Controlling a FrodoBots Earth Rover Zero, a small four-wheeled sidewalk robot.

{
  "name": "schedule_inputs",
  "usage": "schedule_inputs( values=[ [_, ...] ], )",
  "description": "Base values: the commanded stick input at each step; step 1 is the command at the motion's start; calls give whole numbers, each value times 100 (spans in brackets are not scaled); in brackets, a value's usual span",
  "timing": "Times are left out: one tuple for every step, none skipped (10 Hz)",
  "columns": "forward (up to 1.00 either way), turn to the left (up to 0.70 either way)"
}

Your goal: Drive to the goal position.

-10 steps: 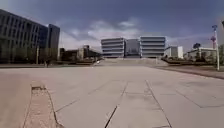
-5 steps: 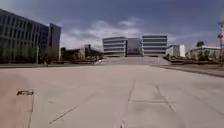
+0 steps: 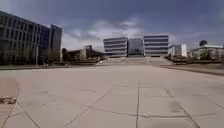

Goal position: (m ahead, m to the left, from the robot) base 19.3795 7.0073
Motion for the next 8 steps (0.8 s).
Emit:
schedule_inputs(
  values=[
    [100,-1],
    [100,-1],
    [100,-1],
    [100,-1],
    [100,-1],
    [100,-1],
    [100,-1],
    [100,-1]
  ],
)
